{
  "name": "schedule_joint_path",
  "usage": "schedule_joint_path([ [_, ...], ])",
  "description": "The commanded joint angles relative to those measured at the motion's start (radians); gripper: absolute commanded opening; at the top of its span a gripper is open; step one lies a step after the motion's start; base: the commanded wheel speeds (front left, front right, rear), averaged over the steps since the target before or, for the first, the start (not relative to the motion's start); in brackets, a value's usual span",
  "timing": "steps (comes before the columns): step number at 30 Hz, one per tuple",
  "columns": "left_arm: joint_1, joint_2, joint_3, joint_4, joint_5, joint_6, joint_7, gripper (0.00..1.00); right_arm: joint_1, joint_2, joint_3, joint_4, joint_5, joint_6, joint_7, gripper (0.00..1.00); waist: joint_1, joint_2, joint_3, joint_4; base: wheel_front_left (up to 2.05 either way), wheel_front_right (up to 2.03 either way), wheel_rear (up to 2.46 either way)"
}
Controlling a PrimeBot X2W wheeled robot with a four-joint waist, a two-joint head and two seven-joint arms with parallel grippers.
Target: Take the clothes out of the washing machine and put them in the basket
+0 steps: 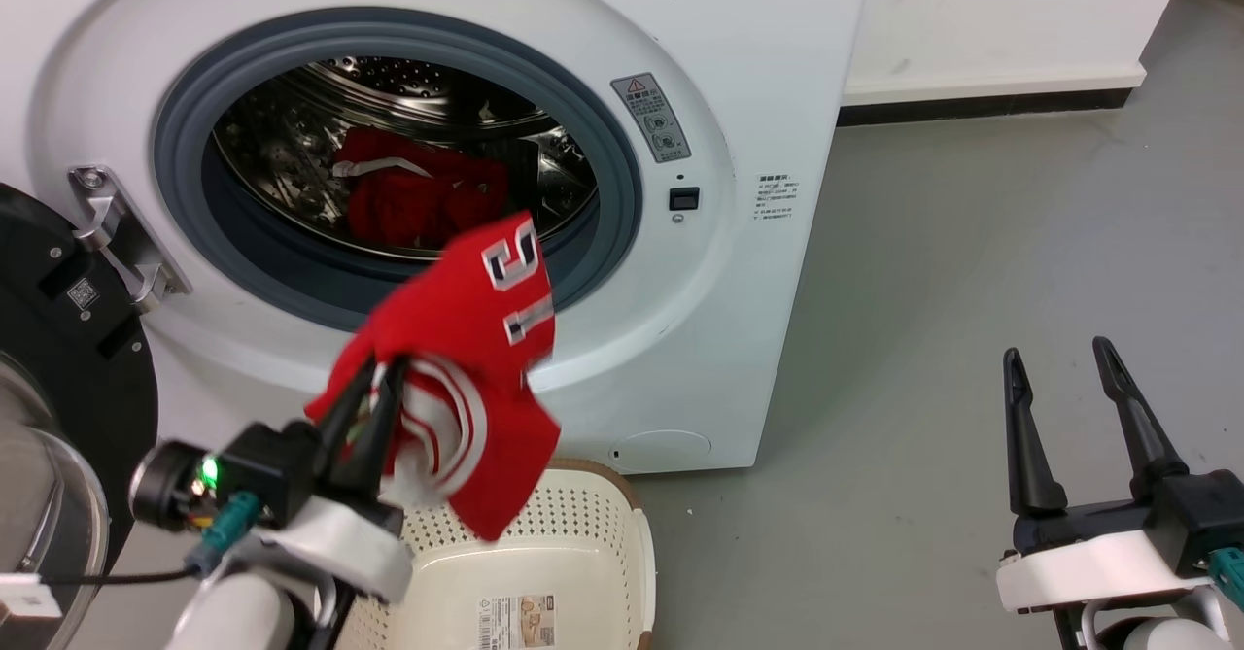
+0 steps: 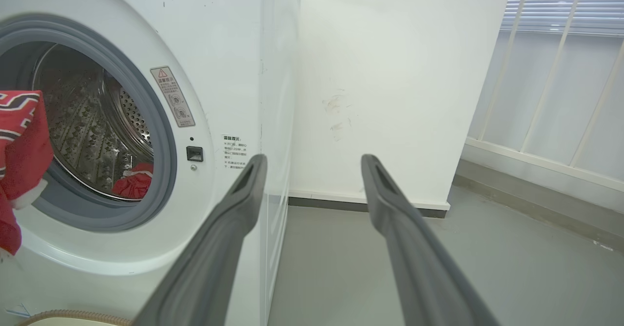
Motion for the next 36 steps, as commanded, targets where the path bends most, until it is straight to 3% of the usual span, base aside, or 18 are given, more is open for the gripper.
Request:
schedule_joint_path([
  [1, 0.035, 0.001, -0.011, 0.001, -0.009, -0.004, 0.015, 0.00, 0.013, 0.001, 0.003, 0.003, 0.001, -0.001, -0.002, 1.00, 0.0002, 0.0000, 0.003, -0.001, 0.00, 0.00, 0.00],
  [7, 0.098, -0.012, -0.055, 0.104, -0.027, -0.023, 0.044, 0.00, -0.004, 0.001, 0.008, -0.003, 0.001, -0.001, -0.002, 1.00, 0.0002, 0.0000, 0.043, -0.018, 0.00, 0.00, 0.00],
  [8, 0.085, -0.023, -0.071, 0.197, -0.025, -0.035, 0.041, 0.00, -0.023, 0.001, 0.015, -0.008, -0.004, -0.001, -0.002, 1.00, 0.0002, 0.0000, 0.084, -0.034, 0.00, 0.00, 0.00],
  [15, -0.004, -0.069, -0.081, 0.437, -0.026, -0.058, 0.006, 0.00, -0.056, 0.001, 0.024, -0.026, -0.010, -0.001, -0.002, 1.00, 0.0002, 0.0000, 0.198, -0.082, 0.00, 0.00, 0.00],
  [36, -0.343, -0.101, -0.059, 0.961, -0.006, -0.096, -0.019, 0.00, -0.136, 0.001, 0.072, -0.096, -0.001, -0.001, -0.002, 1.00, 0.0002, 0.0000, 0.540, -0.211, 0.00, 0.00, 0.00],
])
